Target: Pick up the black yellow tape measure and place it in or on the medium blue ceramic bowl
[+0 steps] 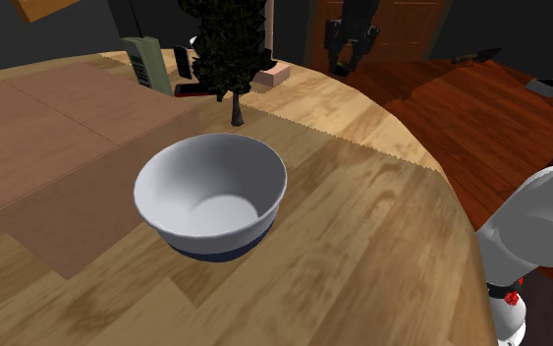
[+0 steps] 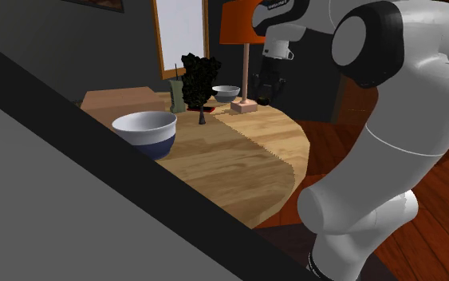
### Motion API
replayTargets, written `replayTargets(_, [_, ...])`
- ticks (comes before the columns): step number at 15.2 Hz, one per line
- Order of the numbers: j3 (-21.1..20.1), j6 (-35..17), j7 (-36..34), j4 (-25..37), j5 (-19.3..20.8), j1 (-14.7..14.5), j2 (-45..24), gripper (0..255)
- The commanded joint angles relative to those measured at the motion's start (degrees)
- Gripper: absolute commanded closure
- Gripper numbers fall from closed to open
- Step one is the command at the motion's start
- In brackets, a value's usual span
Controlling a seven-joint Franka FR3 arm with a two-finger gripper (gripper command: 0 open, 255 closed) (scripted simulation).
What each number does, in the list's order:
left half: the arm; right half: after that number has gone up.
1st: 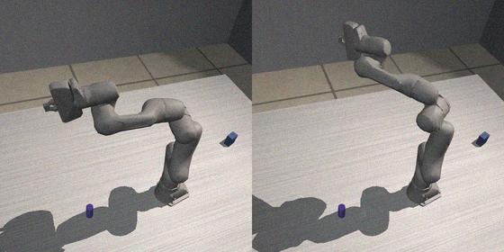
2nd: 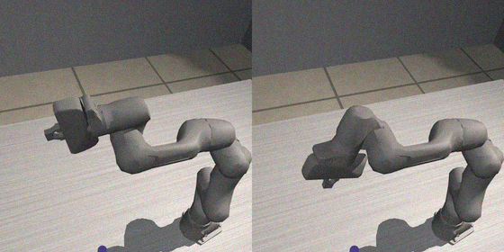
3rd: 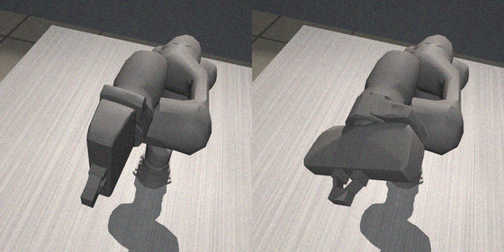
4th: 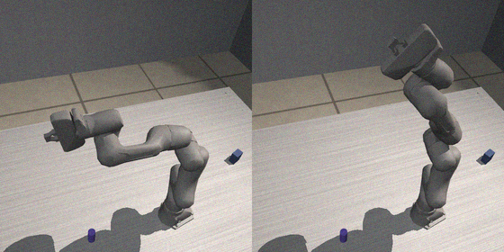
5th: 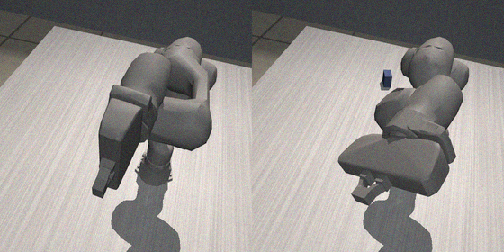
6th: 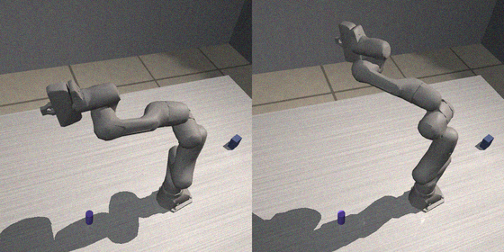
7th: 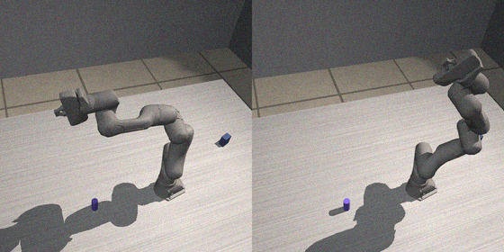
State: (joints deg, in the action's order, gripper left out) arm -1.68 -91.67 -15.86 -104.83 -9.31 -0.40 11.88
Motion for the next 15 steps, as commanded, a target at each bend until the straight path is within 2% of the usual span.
replayTargets(1, [0.0, 1.5, -0.2, 1.6, 0.0, 0.0, -0.1, 255])
replayTargets(15, [0.3, 12.2, -1.7, 16.0, 0.0, 0.0, -3.7, 255])
